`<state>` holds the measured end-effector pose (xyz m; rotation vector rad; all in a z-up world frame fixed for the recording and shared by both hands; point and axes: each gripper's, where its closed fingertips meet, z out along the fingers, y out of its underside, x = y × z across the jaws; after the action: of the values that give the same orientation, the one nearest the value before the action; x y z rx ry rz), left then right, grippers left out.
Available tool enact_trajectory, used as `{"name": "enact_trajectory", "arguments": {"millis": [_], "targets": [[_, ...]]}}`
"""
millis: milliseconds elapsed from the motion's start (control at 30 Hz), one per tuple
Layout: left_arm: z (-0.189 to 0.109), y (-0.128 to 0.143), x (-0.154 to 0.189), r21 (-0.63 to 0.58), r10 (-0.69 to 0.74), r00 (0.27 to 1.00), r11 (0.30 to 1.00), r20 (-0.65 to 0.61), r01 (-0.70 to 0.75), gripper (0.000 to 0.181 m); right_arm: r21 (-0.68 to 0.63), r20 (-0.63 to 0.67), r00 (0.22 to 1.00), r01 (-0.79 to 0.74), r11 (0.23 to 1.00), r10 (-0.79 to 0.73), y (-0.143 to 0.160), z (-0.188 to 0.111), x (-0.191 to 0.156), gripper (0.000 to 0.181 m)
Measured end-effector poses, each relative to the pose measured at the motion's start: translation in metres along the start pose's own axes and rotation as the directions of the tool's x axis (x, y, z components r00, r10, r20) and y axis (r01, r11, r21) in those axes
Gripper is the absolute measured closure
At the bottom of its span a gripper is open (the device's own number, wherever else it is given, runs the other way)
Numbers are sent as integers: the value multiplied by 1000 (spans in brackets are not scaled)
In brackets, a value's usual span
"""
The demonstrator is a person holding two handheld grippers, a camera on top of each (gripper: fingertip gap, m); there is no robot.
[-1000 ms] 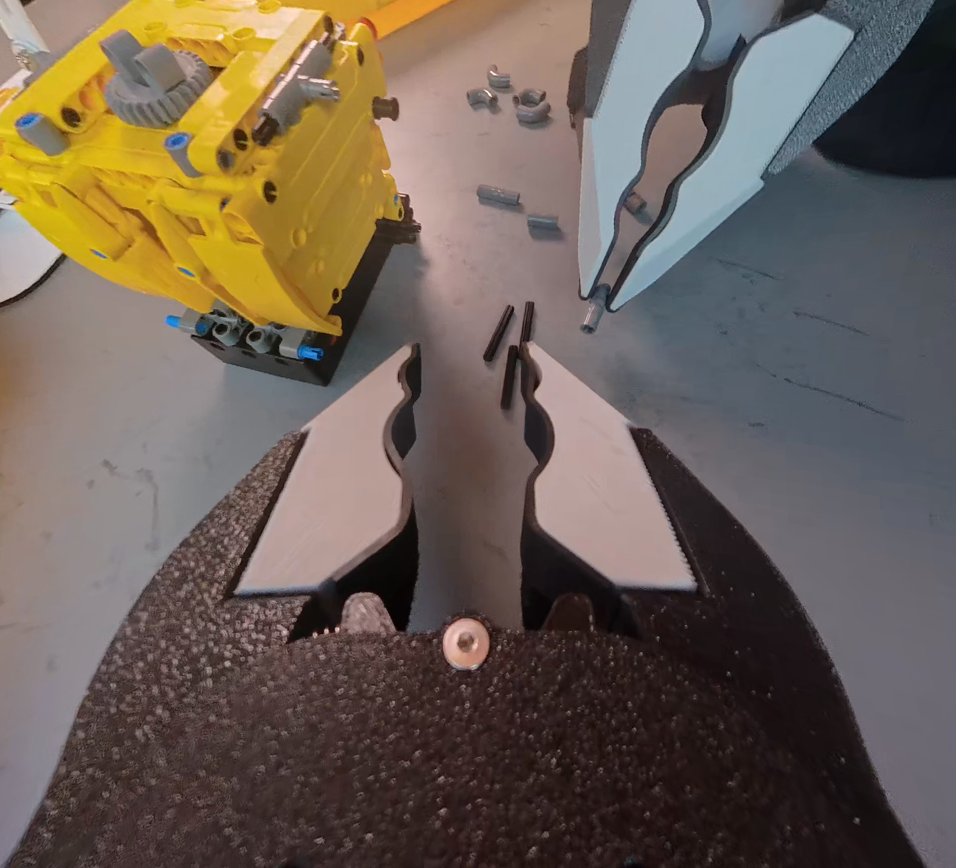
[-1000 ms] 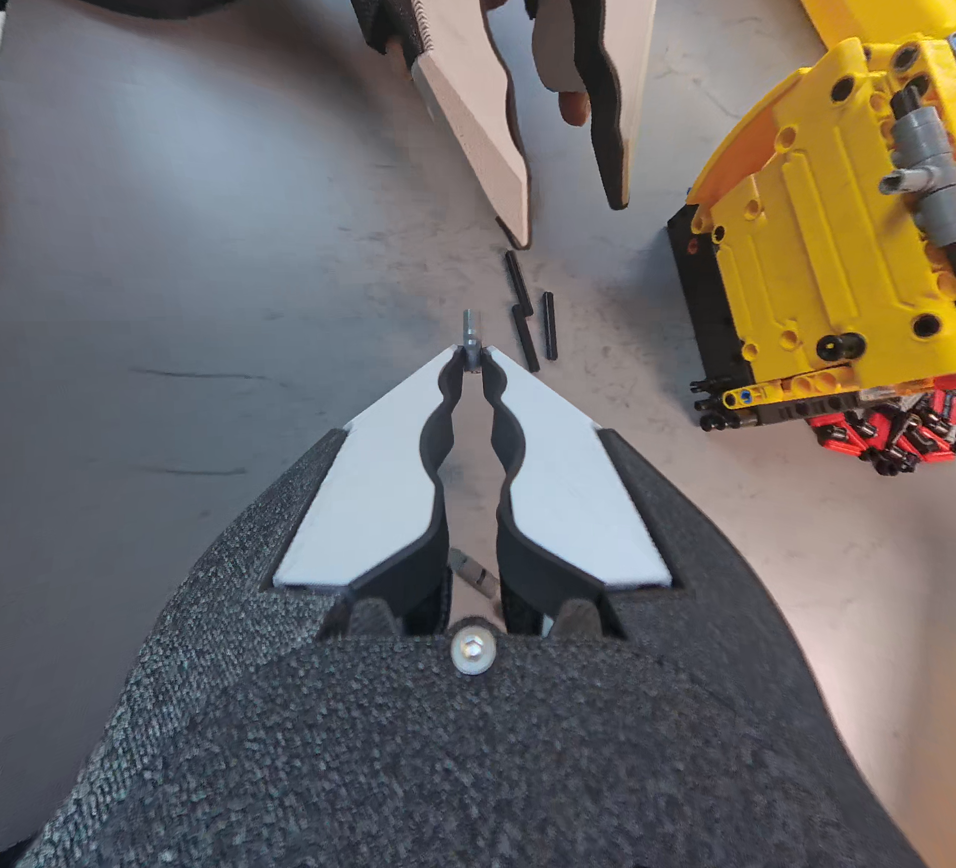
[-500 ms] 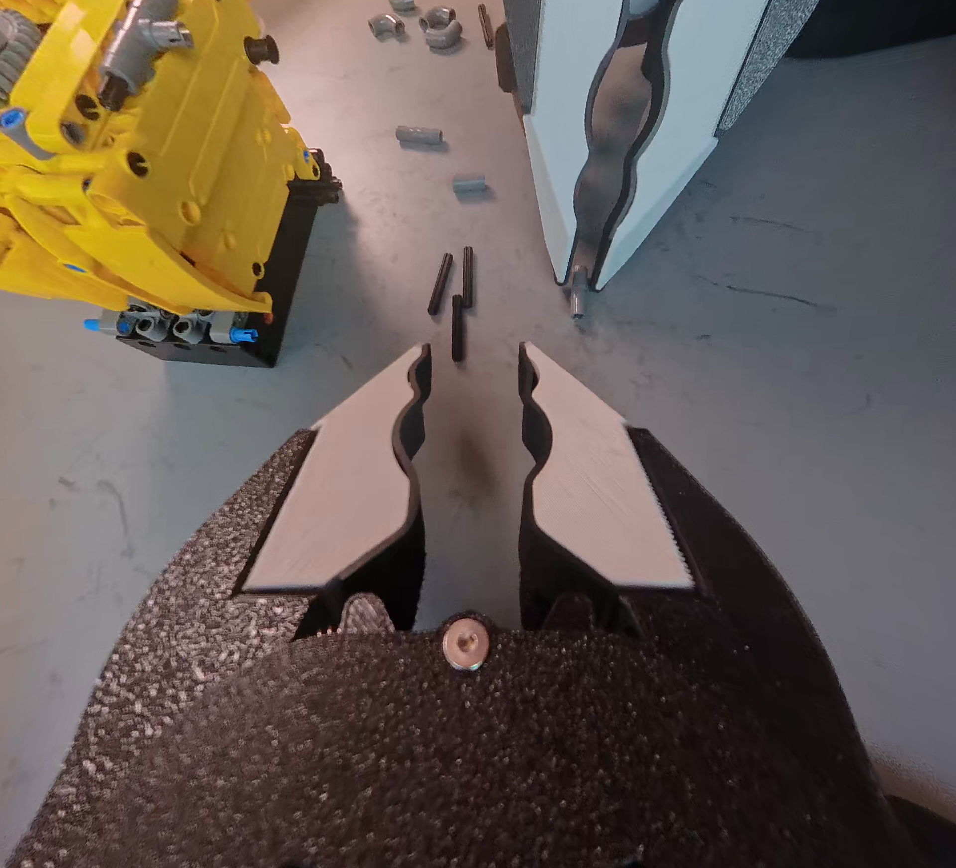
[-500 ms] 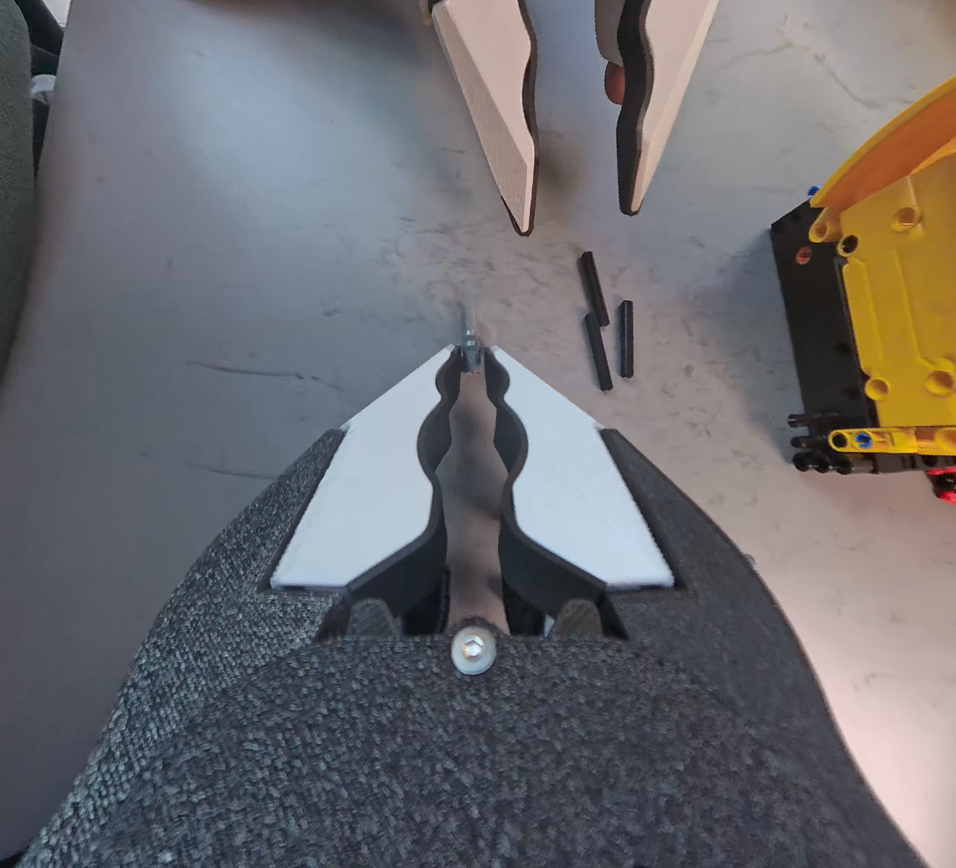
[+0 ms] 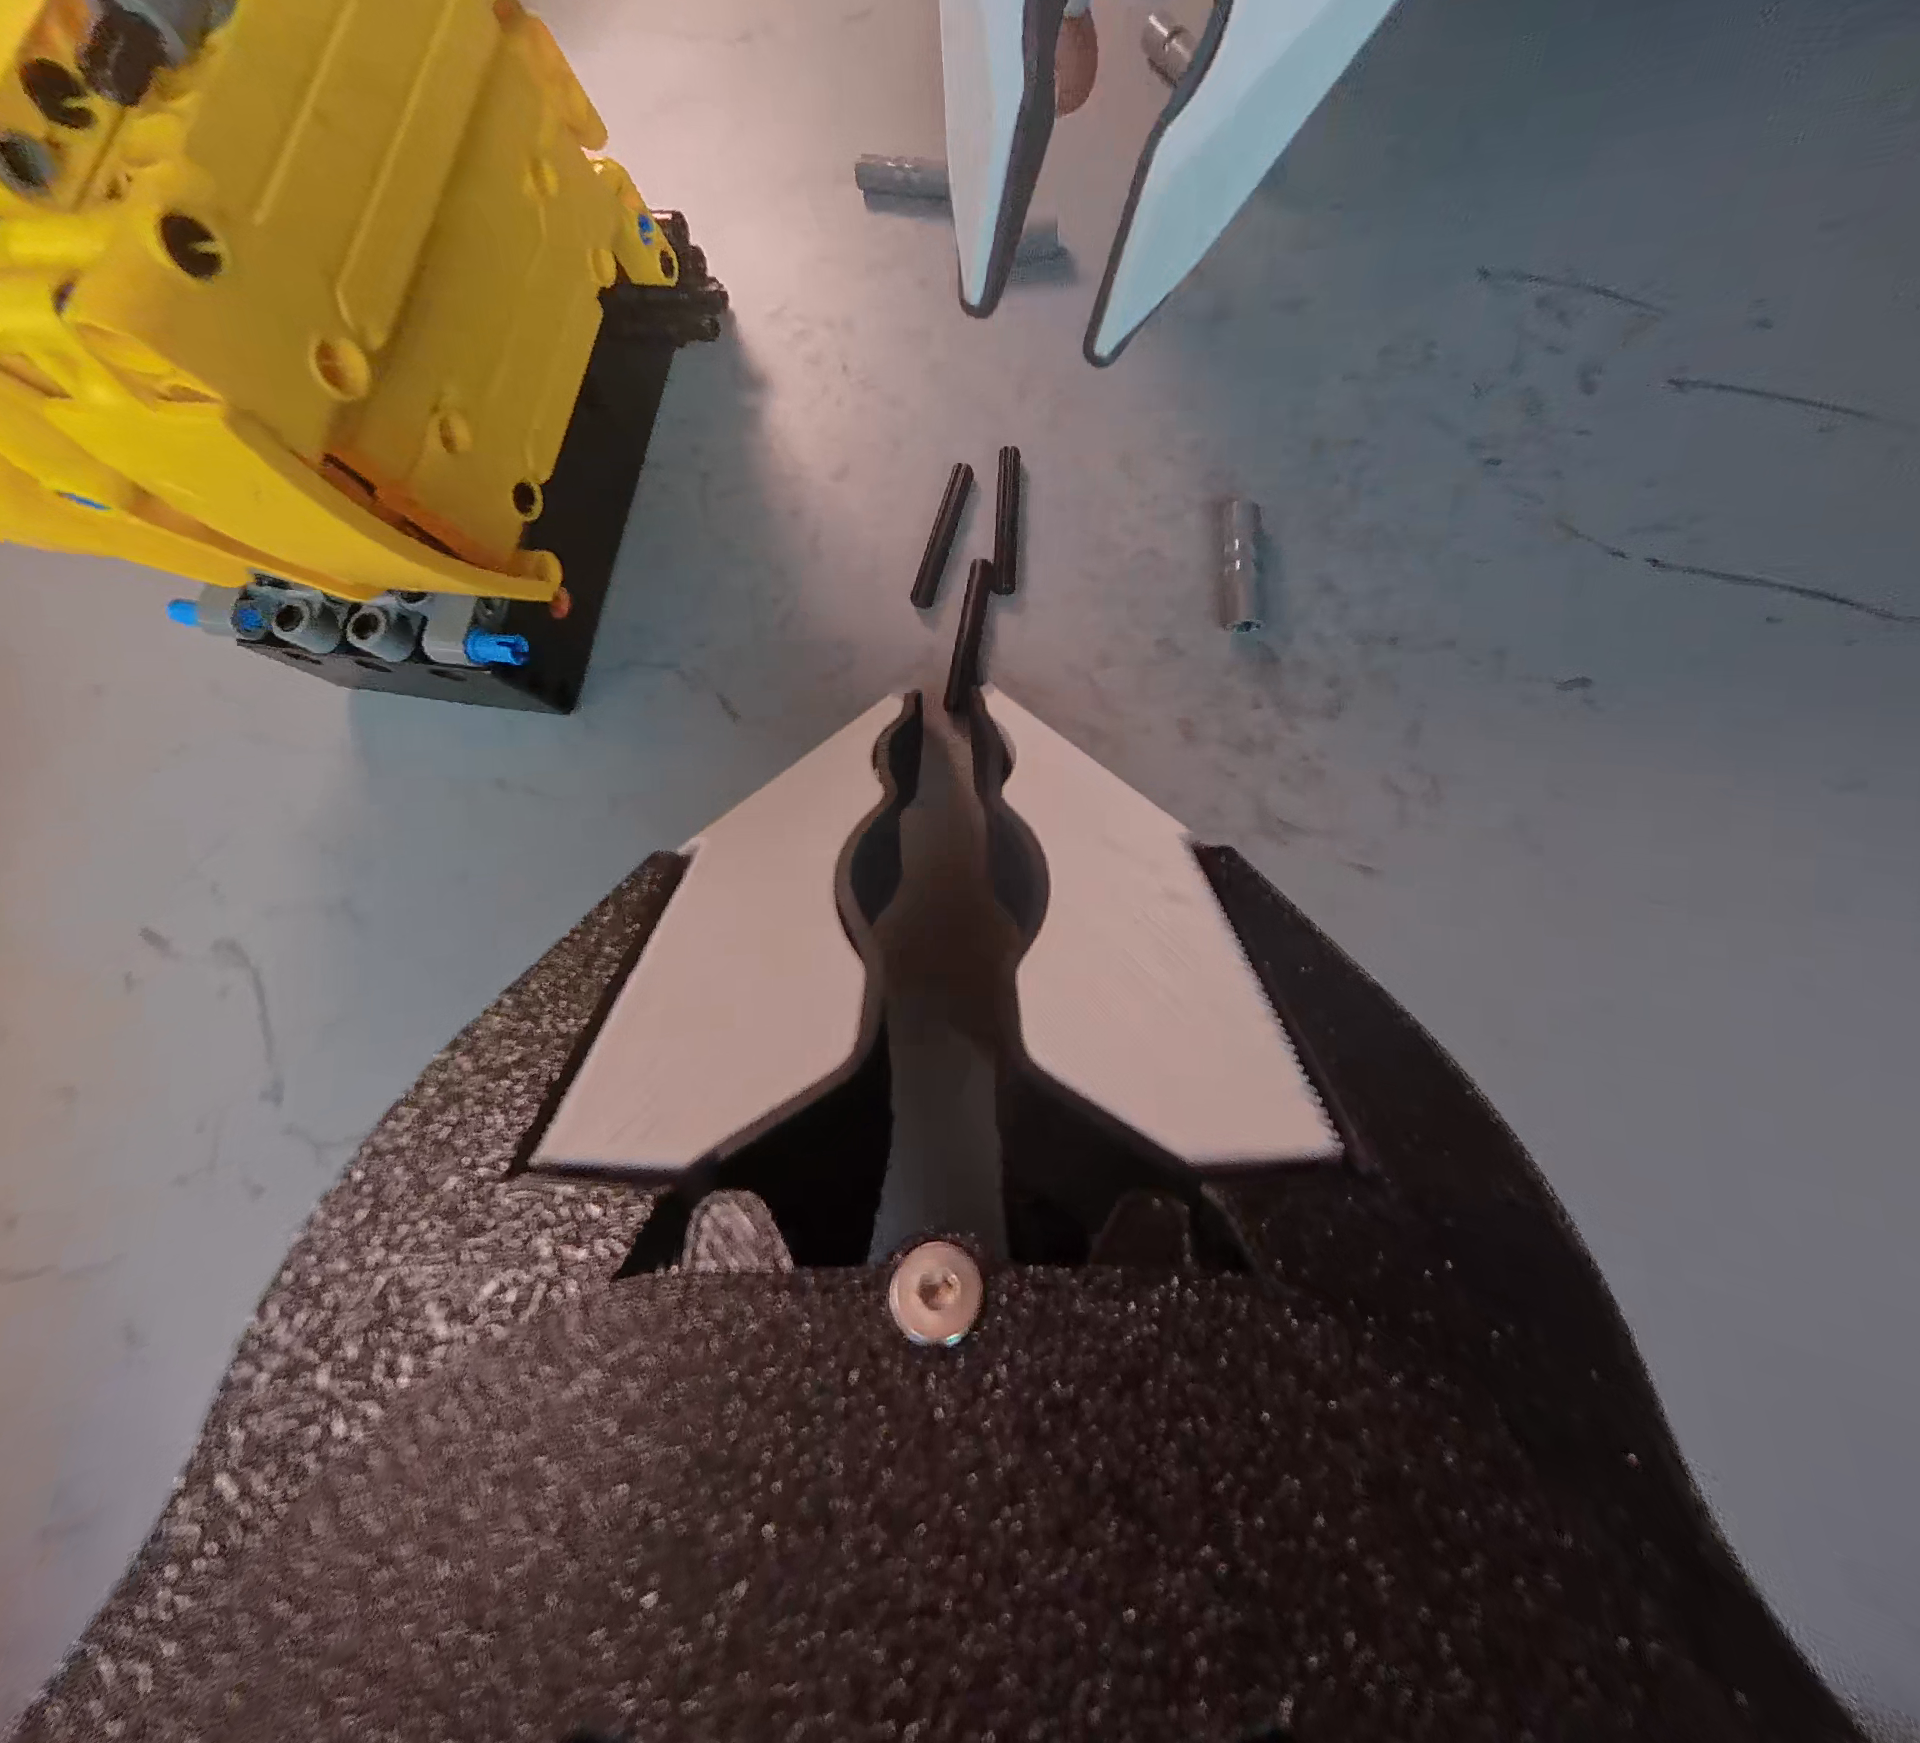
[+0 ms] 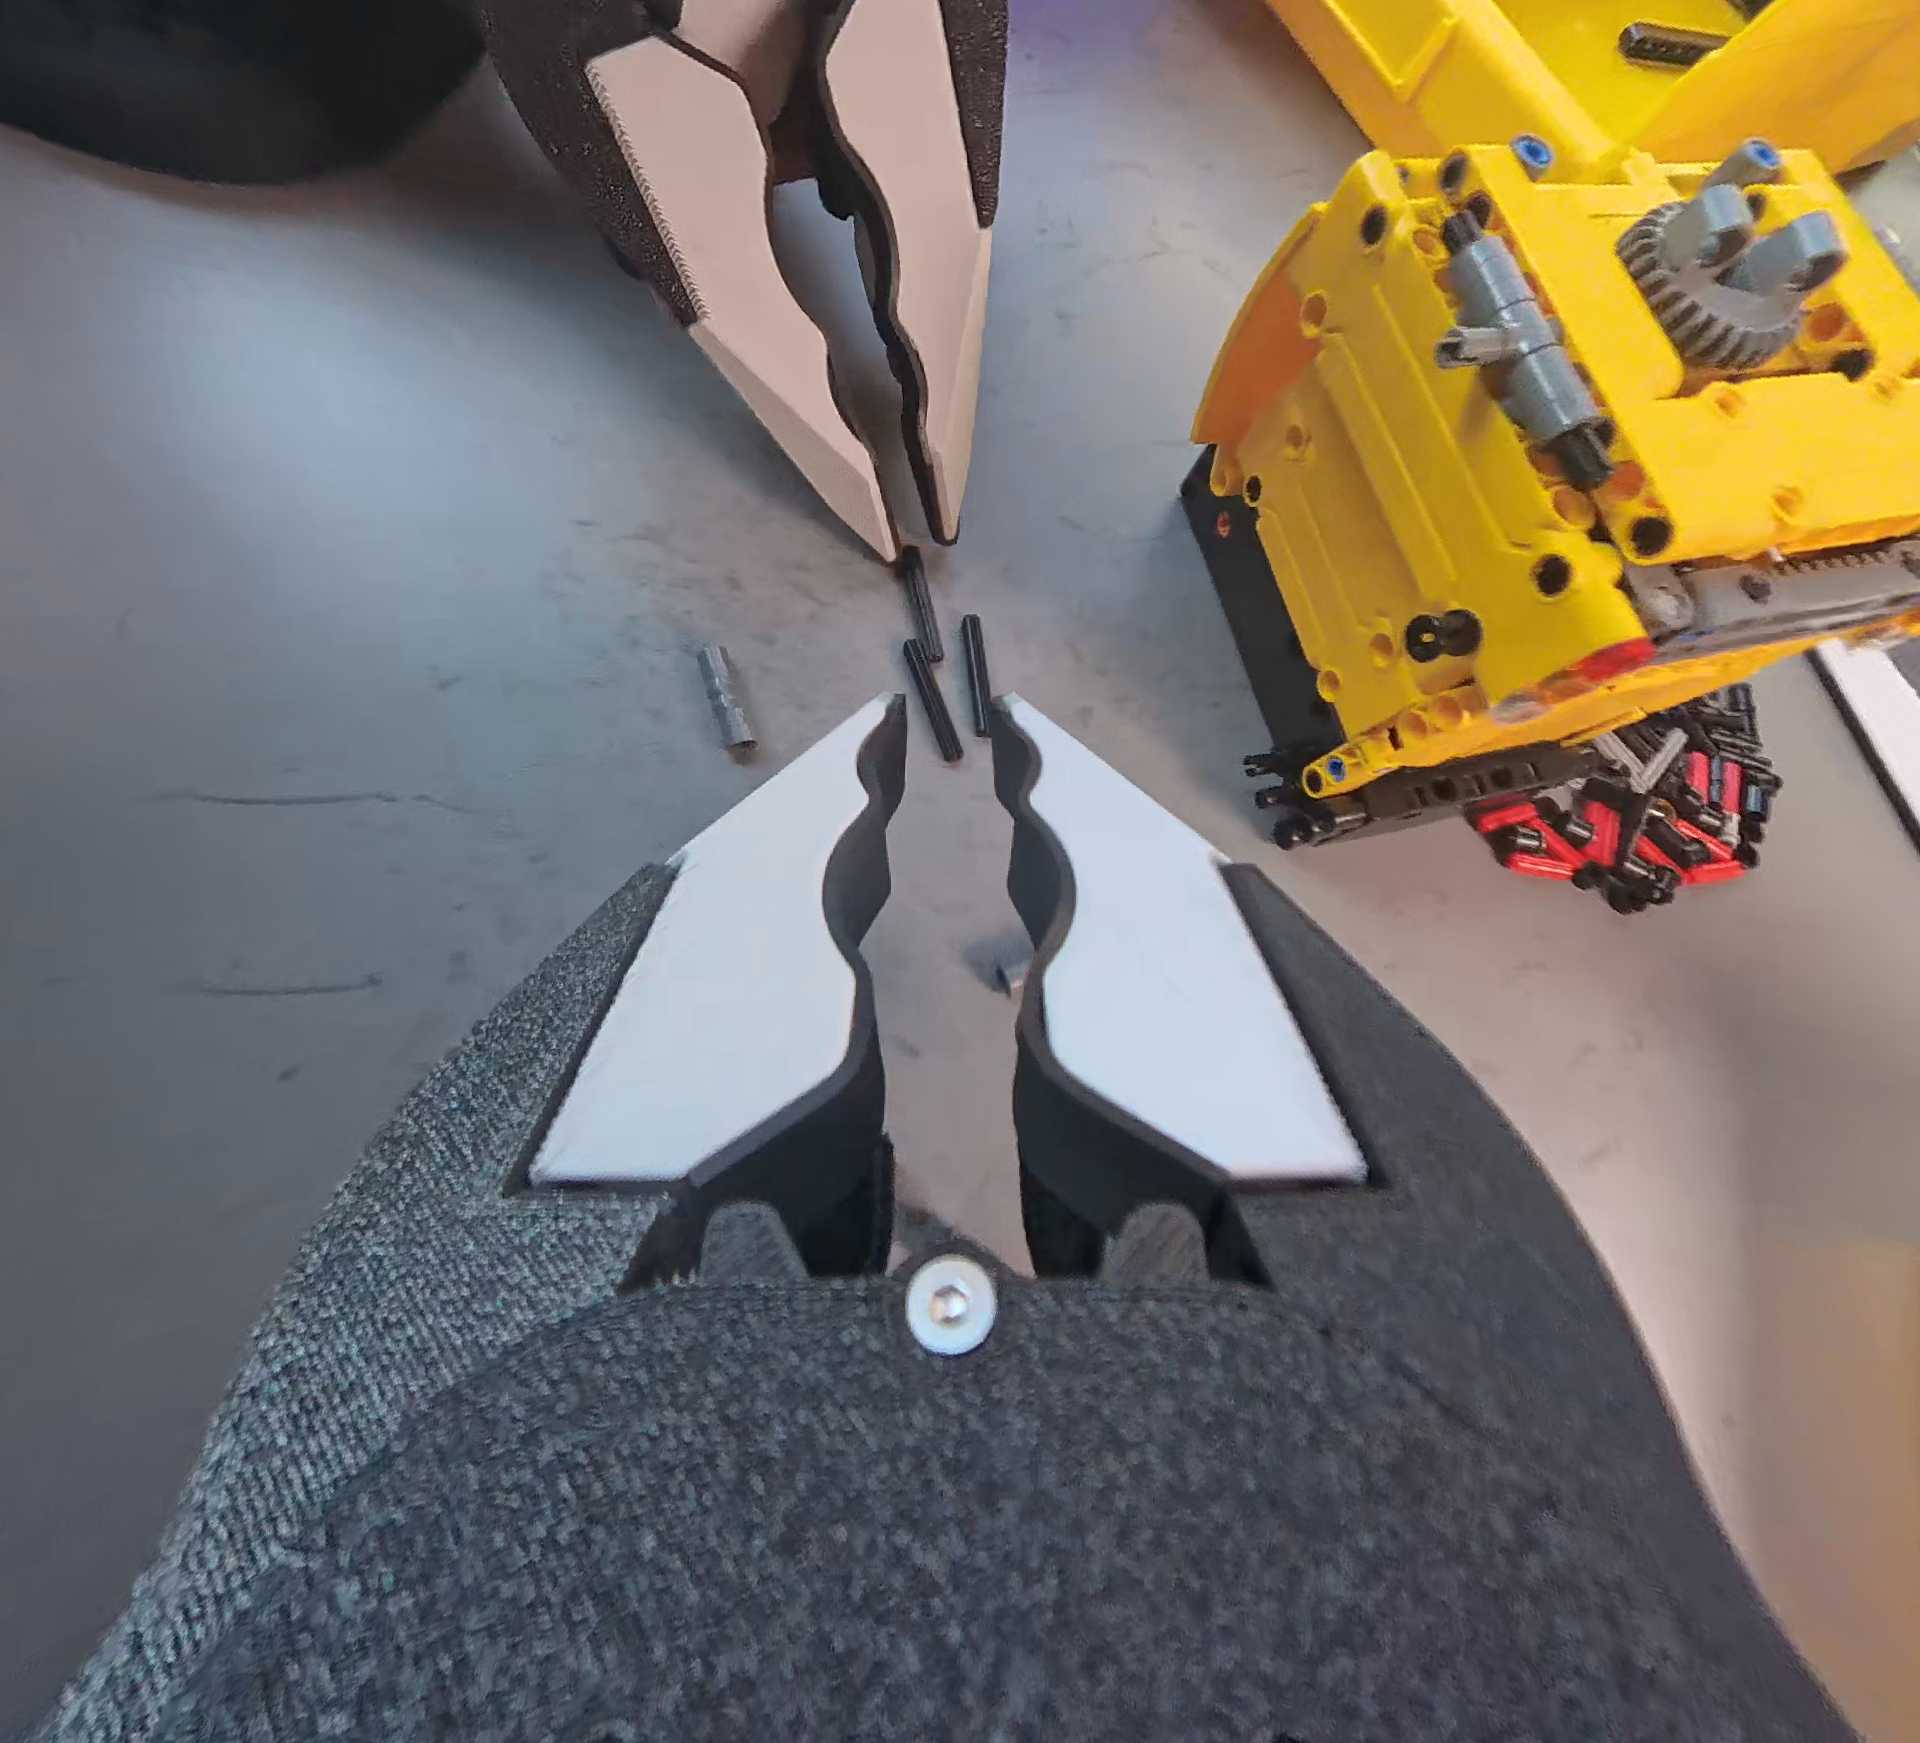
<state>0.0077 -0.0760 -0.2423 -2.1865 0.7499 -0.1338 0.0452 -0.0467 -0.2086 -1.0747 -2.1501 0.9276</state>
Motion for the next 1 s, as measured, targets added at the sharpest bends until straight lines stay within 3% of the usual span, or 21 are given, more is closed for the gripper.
{"name": "enact_trajectory", "arguments": {"millis": [433, 667, 1000], "targets": [[-3, 0, 1, -10, 23, 1000, 1000, 9, -23, 179, 32, -11, 999, 44, 999, -43, -9, 9, -6, 165], [-29, -38, 9, 216, -115, 983, 966, -142, 144, 179, 141, 6, 991, 130, 982, -132, -24, 3, -17, 159], [-26, -44, 26, 237, -118, 963, 955, -244, 177, 178, 170, 33, 987, 151, 974, -158, -25, 2, -26, 164]]}}
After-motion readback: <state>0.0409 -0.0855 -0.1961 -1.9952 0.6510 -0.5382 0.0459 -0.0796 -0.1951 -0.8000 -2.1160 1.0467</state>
